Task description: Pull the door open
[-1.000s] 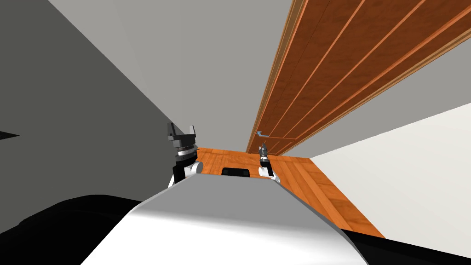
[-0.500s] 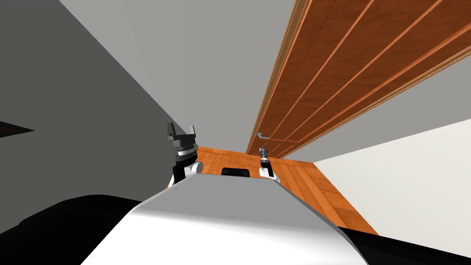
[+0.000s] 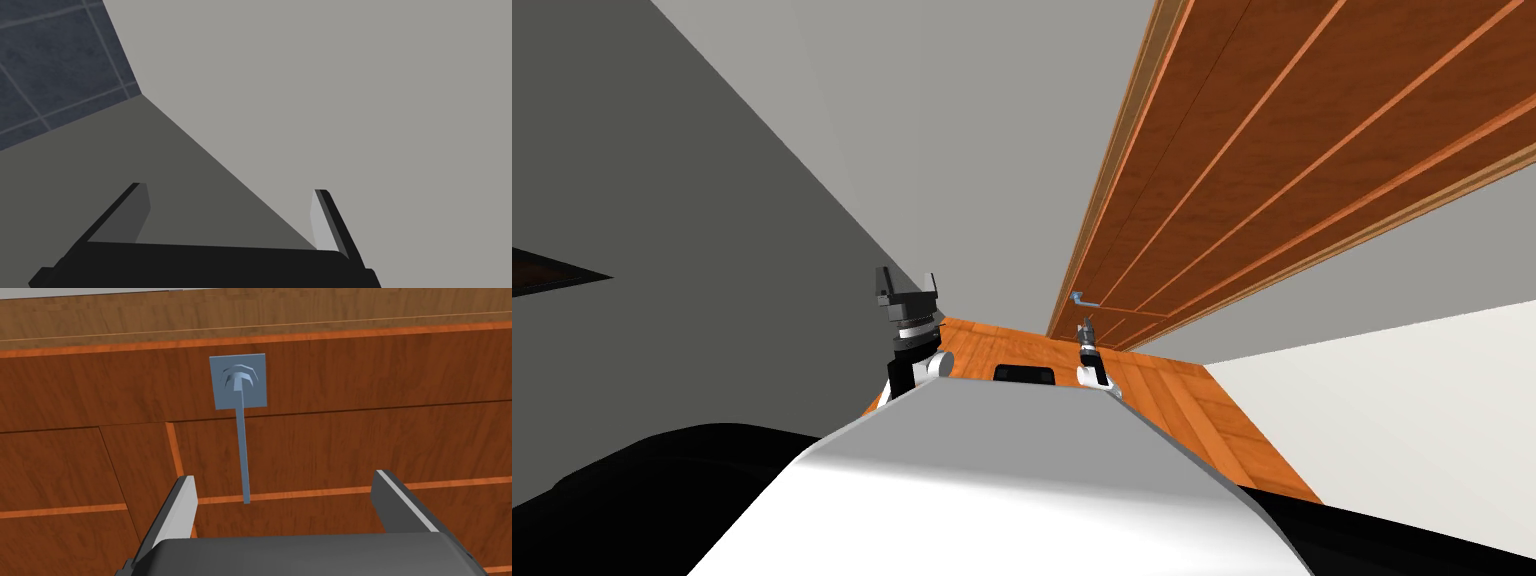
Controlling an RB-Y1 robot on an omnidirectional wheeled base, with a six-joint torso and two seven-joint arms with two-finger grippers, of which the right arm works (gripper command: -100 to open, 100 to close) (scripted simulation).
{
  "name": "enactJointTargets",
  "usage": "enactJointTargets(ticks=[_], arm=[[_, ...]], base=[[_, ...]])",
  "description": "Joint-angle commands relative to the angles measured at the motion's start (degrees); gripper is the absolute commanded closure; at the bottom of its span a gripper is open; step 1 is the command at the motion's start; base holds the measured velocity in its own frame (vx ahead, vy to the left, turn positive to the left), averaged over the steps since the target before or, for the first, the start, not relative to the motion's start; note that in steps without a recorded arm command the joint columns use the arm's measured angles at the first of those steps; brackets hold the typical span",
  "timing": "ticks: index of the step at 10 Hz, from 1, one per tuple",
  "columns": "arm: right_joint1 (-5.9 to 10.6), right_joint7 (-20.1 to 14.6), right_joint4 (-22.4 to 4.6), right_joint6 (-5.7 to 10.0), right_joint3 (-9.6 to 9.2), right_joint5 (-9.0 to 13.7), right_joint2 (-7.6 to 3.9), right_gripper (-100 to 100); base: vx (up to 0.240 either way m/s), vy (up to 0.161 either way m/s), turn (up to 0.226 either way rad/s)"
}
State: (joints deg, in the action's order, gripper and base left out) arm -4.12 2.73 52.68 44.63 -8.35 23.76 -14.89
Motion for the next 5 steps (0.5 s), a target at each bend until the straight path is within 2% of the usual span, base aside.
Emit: enactJointTargets(ticks=[1,2,4,5], arm=[[0.48,-0.2,-2.0,0.59,-0.26,0.6,-0.36,-100],[1.06,-0.3,-3.8,1.03,-0.46,1.1,-0.62,-100],[1.7,-0.5,-5.8,1.52,-0.67,1.7,-0.92,-100],[1.72,-0.6,-5.4,1.34,-0.6,1.5,-0.95,-100]], base=[[0.055,-0.077,0.077],[0.059,-0.085,0.094],[0.049,-0.076,0.063],[0.019,-0.036,0.015]])
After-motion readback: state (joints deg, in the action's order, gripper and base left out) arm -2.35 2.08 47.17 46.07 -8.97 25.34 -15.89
